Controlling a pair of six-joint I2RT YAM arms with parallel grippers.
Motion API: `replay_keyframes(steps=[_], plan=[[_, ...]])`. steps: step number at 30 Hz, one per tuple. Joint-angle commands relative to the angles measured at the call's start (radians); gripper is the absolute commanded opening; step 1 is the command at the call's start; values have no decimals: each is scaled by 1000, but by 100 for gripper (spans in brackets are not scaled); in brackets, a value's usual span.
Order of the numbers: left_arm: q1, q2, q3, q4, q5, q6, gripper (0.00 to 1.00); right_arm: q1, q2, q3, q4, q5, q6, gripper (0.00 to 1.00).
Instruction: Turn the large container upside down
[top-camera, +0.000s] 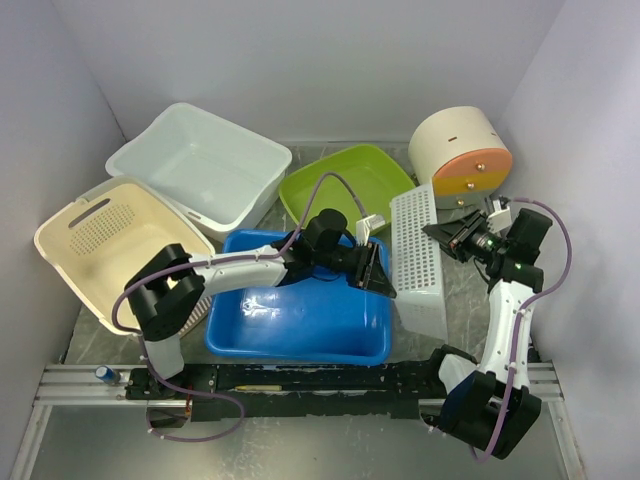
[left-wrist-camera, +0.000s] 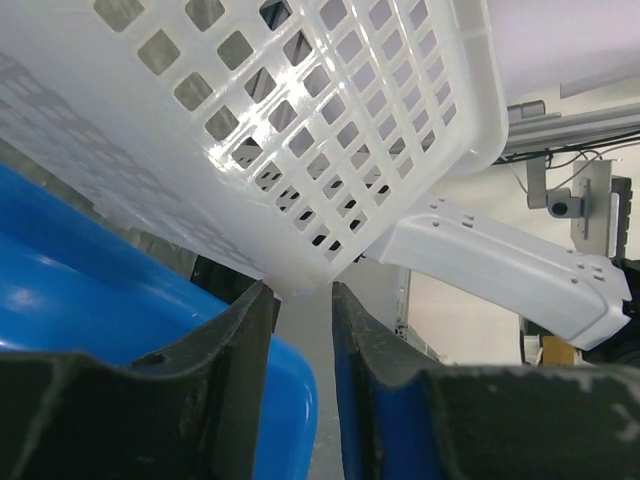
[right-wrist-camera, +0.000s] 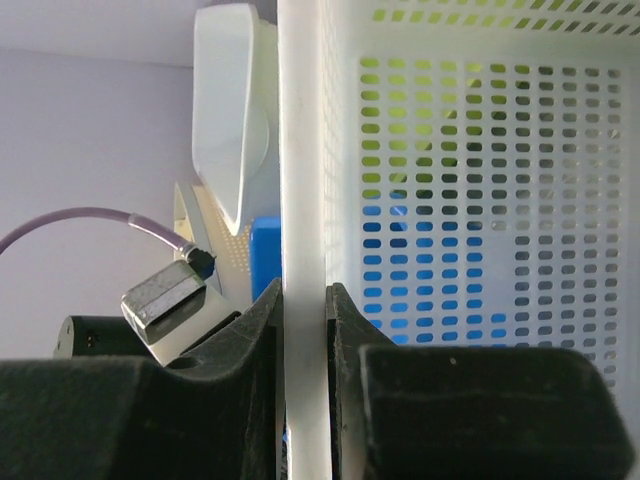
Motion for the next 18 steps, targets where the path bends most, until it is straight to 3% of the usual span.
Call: replay_keyframes(steps=[1,7,12,18], plan=[[-15,13,118,136,34,-44,39,-19,8,31,-126,80,-12,17],[-30,67,216,141,50,-62,41,-40,1,10,-109,93,34,23],[-30,108,266,175,57,-96,43,-61,-4,-13,-135,141,27,49],[-30,143,376,90,34,-48,44,-104,-24,-36,-180,210,43,48]])
